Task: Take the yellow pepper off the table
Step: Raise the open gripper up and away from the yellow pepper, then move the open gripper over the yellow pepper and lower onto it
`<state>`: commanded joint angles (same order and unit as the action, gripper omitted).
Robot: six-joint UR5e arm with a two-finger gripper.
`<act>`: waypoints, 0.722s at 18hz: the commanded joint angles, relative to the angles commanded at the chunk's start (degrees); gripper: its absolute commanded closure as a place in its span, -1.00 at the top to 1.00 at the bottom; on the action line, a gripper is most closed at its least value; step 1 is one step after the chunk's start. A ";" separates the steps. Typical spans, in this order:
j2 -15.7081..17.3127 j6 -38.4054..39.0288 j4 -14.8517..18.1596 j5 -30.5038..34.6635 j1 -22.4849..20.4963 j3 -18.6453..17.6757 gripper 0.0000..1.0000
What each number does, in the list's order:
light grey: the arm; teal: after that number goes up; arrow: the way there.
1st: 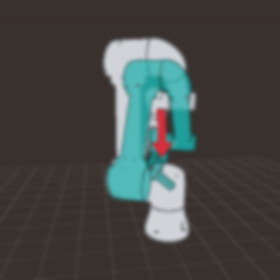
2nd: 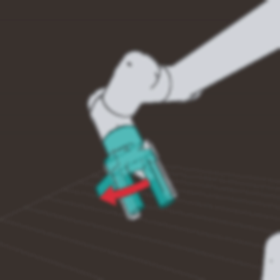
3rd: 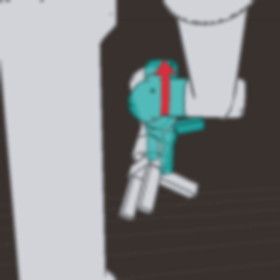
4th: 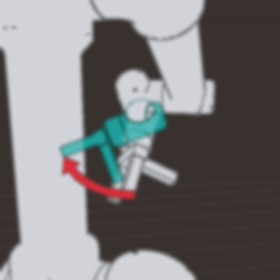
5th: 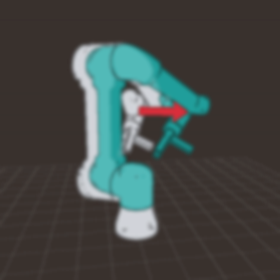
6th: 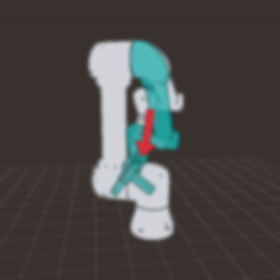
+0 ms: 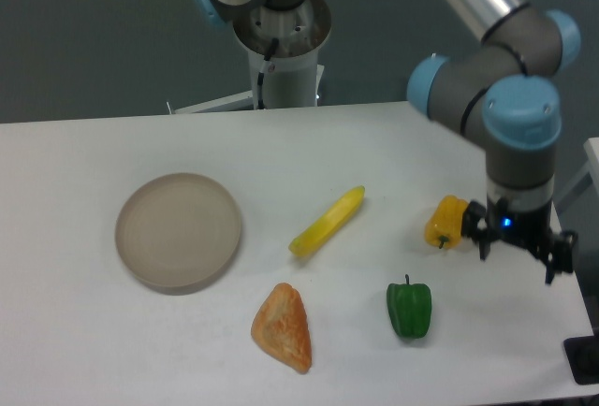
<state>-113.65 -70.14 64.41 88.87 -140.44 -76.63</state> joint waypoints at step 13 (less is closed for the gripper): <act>5.37 0.09 -0.15 -15.48 -12.31 -13.89 1.00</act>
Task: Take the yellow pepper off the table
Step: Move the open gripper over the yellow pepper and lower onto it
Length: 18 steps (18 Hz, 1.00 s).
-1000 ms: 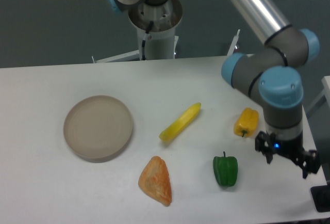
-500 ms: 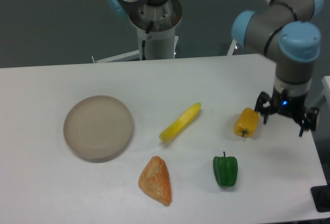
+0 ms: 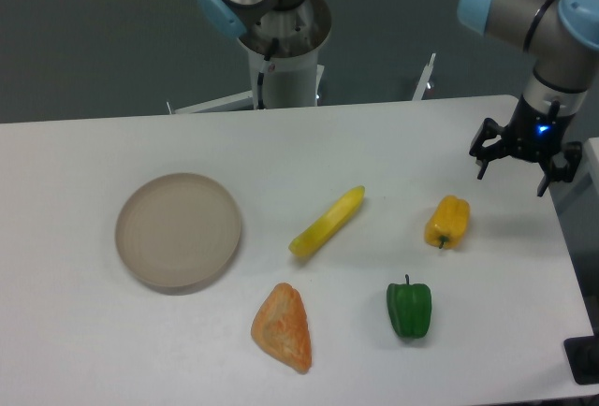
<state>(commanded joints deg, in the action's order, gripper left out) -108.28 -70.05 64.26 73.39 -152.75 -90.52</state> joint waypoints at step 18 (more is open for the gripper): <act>-1.14 -0.61 -14.51 0.18 3.34 -11.96 1.00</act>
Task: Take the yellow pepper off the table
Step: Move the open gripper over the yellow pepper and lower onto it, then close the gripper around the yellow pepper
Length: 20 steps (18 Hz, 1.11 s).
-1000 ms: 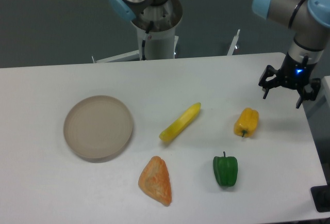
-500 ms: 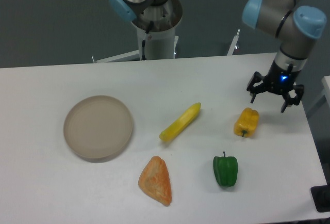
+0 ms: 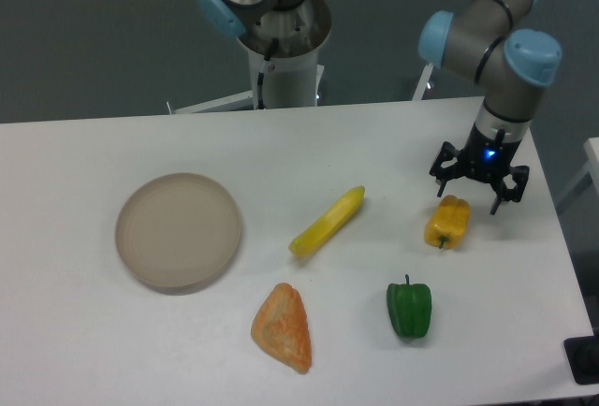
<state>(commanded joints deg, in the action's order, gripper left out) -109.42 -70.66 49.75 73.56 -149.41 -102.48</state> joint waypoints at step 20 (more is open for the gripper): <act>-1.76 -1.67 -2.03 0.35 0.70 -1.32 -0.07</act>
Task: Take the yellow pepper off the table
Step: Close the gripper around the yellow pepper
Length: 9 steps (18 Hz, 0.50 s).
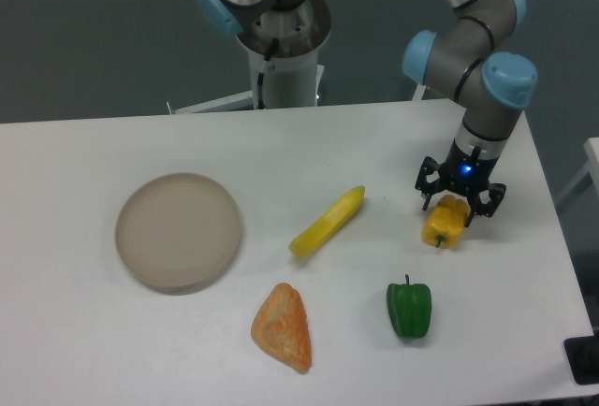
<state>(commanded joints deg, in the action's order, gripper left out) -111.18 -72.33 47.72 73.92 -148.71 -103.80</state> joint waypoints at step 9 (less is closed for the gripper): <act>2.10 0.70 1.23 2.97 2.09 4.30 -0.49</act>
<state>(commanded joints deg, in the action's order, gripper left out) -109.08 -71.63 48.95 76.88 -146.62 -99.50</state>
